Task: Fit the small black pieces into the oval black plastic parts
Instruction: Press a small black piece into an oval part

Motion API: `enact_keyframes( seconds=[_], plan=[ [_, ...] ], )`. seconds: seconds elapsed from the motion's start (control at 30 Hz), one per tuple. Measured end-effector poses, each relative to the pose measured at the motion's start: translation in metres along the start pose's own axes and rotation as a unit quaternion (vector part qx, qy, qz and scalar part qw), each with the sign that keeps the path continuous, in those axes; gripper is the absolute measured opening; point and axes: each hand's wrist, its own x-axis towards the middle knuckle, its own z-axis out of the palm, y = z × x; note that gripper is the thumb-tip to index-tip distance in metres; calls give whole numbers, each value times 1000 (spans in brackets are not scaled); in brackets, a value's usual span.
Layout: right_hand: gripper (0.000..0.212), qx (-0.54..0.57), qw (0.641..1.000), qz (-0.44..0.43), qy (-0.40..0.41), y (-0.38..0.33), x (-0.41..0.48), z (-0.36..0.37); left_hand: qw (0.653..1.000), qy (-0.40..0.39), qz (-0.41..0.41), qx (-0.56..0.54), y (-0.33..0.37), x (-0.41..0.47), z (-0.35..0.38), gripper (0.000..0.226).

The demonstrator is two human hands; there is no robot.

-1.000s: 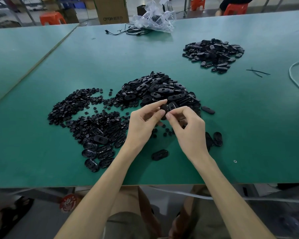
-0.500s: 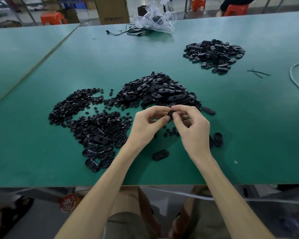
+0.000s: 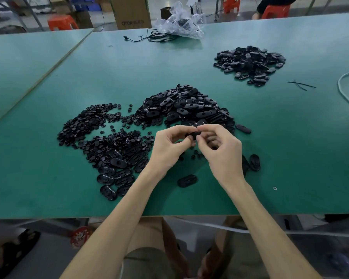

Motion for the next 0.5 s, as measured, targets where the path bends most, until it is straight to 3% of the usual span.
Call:
enact_keyframes(
  seconds=[0.17, 0.3, 0.5],
  plan=[
    [21, -14, 1000, -10, -2, -2, -1, 1, 1000, 0, 13, 16, -1, 0, 0, 21],
    [23, -8, 999, -26, 17, -1, 1, -2, 999, -19, 7, -36, -1, 0, -3, 22],
    [28, -40, 998, -44, -13, 1, 1, -2, 999, -18, 14, -26, 1, -1, -1, 17]
  ],
)
